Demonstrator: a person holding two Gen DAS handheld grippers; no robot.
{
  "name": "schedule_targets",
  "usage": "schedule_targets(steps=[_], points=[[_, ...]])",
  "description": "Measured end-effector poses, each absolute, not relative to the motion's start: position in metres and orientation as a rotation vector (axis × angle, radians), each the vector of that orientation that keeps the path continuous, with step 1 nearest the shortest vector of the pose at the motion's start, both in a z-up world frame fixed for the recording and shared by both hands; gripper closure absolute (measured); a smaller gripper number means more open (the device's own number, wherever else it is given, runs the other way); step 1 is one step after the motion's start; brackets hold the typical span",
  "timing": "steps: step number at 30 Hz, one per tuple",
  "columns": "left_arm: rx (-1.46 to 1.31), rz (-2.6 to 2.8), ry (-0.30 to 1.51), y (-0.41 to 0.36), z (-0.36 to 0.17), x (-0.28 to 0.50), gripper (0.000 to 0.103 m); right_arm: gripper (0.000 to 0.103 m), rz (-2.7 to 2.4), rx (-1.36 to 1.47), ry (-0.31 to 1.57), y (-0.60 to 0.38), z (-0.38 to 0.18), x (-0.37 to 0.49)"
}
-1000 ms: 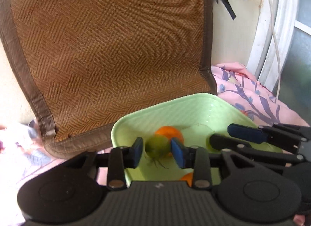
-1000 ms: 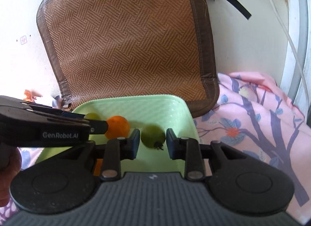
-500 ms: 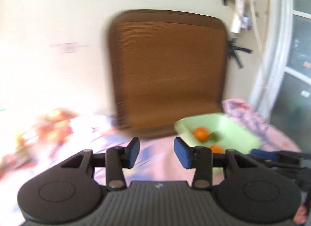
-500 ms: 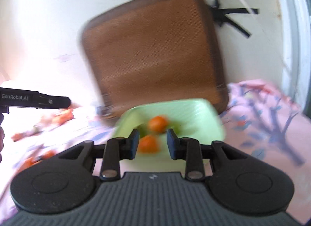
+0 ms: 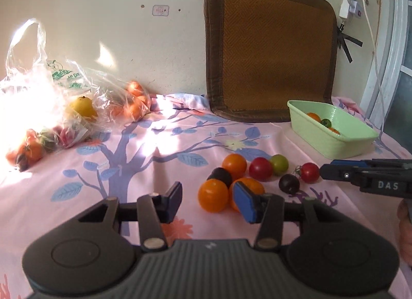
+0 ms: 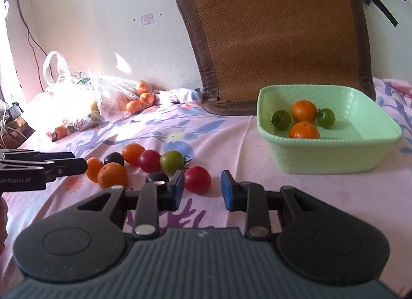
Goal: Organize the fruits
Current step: 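Grasp an orange with the left tool while the right tool grasps a mandarin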
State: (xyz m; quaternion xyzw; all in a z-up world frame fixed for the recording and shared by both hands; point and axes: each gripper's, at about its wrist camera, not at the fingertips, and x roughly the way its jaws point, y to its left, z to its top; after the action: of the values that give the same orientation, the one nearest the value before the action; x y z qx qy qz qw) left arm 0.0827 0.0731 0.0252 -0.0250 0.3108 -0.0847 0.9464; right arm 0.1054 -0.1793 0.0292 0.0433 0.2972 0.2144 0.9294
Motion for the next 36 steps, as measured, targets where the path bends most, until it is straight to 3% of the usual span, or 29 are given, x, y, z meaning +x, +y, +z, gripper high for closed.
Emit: schedule_targets(steps=[7,9,11,13,15,17,28,36], points=[[-0.260,-0.311,0.688,0.101,0.019,0.100,0.058,0.067,0.637,-0.024,0.560,-0.135,0.040,0.088],[-0.259,-0.328,0.690,0.097,0.018,0.101,0.058,0.048,0.676,-0.091,0.550,-0.116,0.037,0.087],[-0.245,-0.331,0.683,0.095,0.018,0.101,0.058,0.046,0.685,-0.147,0.543,-0.100,0.033,0.089],[-0.246,-0.328,0.682,0.095,0.017,0.103,0.061,0.046,0.702,-0.169,0.563,-0.088,0.028,0.096],[-0.250,-0.316,0.681,0.097,0.014,0.104,0.071,0.048,0.701,-0.198,0.578,-0.079,0.023,0.102],[-0.272,-0.317,0.687,0.100,0.013,0.102,0.074,0.063,0.700,-0.220,0.611,-0.073,0.017,0.107],[-0.283,-0.409,0.698,0.067,0.012,0.011,0.074,0.064,0.576,-0.187,0.583,-0.148,0.022,0.016],[-0.170,-0.443,0.675,0.026,0.015,-0.030,0.074,0.064,0.309,-0.010,0.575,-0.226,0.017,-0.041]])
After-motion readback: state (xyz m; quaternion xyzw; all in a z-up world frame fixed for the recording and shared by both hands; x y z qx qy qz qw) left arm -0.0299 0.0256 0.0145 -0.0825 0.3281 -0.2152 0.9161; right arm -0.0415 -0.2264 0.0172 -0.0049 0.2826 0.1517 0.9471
